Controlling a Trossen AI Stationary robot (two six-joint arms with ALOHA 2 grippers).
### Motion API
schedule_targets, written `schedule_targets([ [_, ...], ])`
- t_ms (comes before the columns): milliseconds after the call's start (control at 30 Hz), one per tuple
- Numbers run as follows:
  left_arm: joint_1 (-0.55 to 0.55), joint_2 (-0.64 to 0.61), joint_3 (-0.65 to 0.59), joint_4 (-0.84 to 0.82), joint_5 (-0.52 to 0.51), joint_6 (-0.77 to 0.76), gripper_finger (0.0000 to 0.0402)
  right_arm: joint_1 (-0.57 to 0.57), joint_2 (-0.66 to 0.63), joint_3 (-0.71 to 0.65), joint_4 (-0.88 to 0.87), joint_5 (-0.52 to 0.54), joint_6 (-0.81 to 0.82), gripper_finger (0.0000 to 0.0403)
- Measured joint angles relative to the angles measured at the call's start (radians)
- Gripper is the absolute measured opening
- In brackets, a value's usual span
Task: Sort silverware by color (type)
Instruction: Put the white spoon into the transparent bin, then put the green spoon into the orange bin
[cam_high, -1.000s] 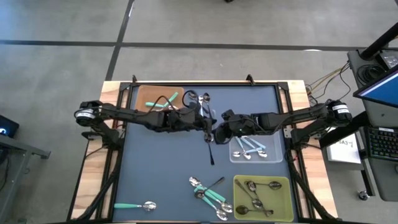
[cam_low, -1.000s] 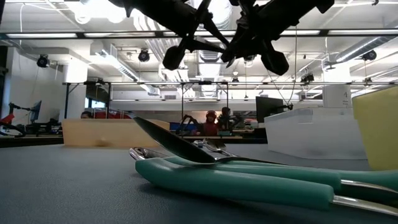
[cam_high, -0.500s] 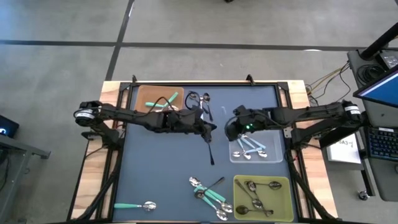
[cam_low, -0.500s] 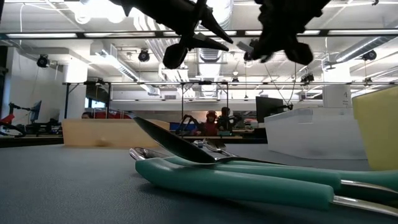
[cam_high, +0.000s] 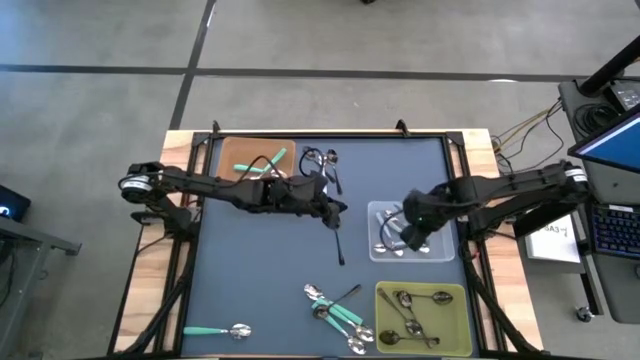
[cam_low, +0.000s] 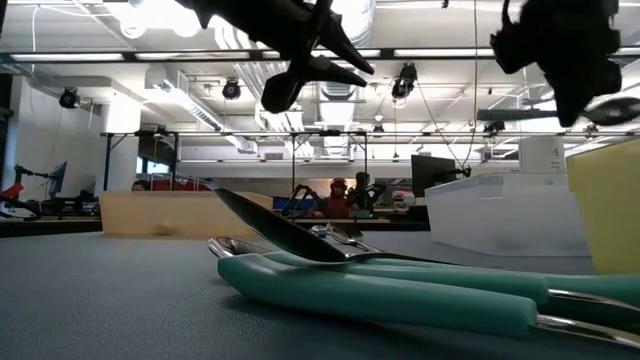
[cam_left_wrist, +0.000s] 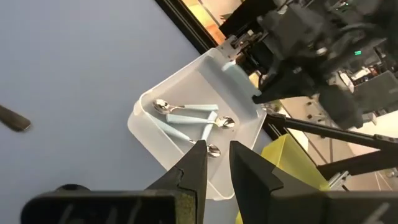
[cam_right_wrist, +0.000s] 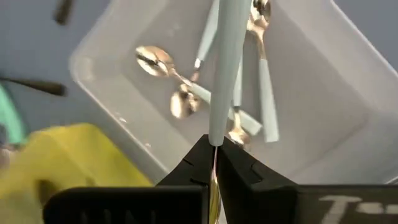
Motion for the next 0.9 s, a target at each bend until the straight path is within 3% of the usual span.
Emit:
schedule_targets([
  [267,0.000,0.000,0.000,-0.004,0.016,0.026,0.0051,0.004,0.086,-0.048,-0.005,0.009,-0.060,0.0009],
  [500,-0.004,0.000,0.000,-0.132,0.046,0.031,0.0051,0.004,0.141,-0.048,-0.001,-0.009,-0.127,0.0014],
  [700,-0.013,0.000,0.000,-0.203,0.069,0.030,0.0051,0.004,0.144,-0.048,-0.004,-0.017,-0.156,0.0045],
  [900,-0.034,0.000,0.000,-0.212,0.076,0.031,0.0051,0.004,0.144,-0.048,-0.005,-0.033,-0.158,0.0101],
])
